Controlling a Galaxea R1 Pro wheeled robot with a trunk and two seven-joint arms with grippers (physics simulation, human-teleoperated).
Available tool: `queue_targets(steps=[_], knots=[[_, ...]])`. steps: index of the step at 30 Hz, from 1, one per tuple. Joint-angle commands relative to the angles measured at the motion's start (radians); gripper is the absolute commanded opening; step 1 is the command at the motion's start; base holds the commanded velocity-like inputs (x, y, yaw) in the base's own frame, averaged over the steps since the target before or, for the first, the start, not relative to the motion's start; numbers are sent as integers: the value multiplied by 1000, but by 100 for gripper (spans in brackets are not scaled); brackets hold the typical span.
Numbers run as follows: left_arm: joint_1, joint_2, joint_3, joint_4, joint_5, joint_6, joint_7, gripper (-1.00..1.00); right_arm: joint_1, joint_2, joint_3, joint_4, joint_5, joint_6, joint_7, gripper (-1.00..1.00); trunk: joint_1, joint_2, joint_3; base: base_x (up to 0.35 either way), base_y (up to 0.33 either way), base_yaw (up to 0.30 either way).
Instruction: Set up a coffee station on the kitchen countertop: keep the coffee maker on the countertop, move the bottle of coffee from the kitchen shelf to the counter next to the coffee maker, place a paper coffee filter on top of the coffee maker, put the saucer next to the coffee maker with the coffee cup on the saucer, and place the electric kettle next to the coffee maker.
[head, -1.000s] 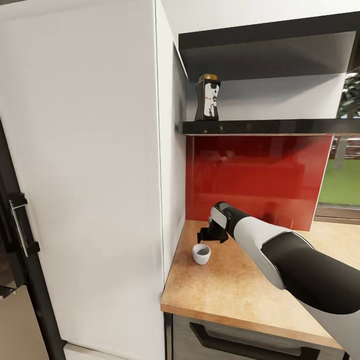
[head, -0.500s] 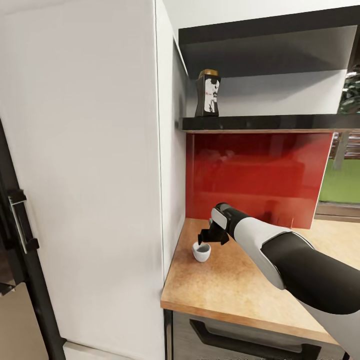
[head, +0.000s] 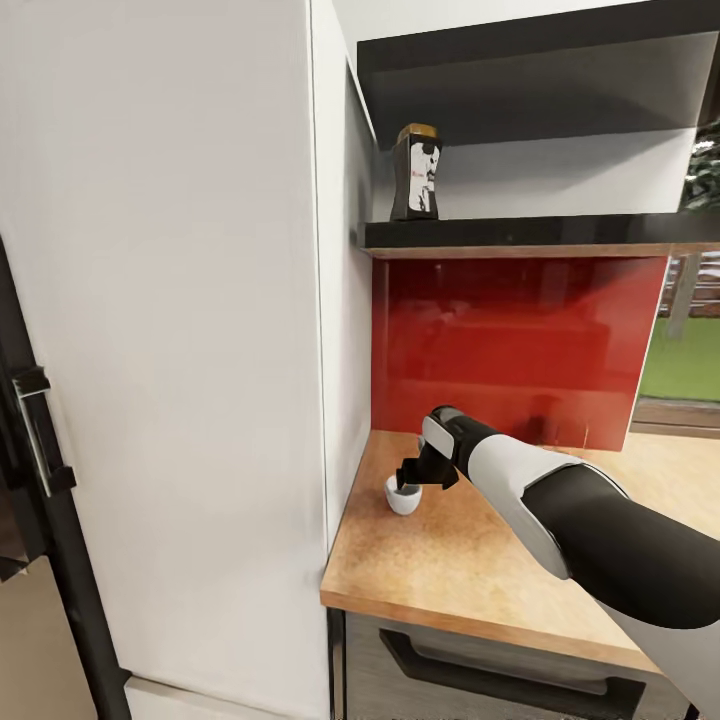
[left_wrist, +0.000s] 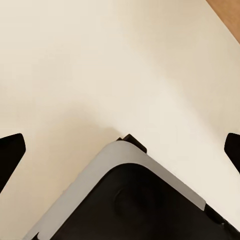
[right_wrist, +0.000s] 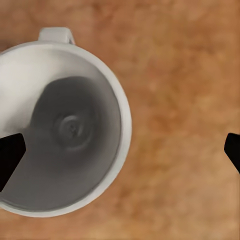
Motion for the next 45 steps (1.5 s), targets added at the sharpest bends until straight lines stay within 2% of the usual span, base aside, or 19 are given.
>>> queue_targets(steps=[1, 15, 16, 37, 45], knots=[[0, 0, 8, -1, -1, -1, -5, 100, -1, 1, 3, 2, -8, 0, -8, 100, 4, -8, -4, 0, 0, 0], [0, 0, 8, -1, -2, -1, -5, 100, -1, 1, 3, 2, 4, -2, -8, 100, 58, -106, -48, 0, 0, 0], [0, 0, 8, -1, -2, -1, -5, 100, -1, 1, 3, 2, 4, -2, -8, -100, 62, -113, -51, 0, 0, 0], [0, 0, 8, -1, -1, 0, -5, 100, 10, 1, 3, 2, 5, -8, -9, -100, 65, -120, -54, 0, 0, 0], [0, 0, 8, -1, -1, -1, -5, 100, 11, 1, 3, 2, 5, -8, -9, -100, 65, -120, -45, 0, 0, 0]])
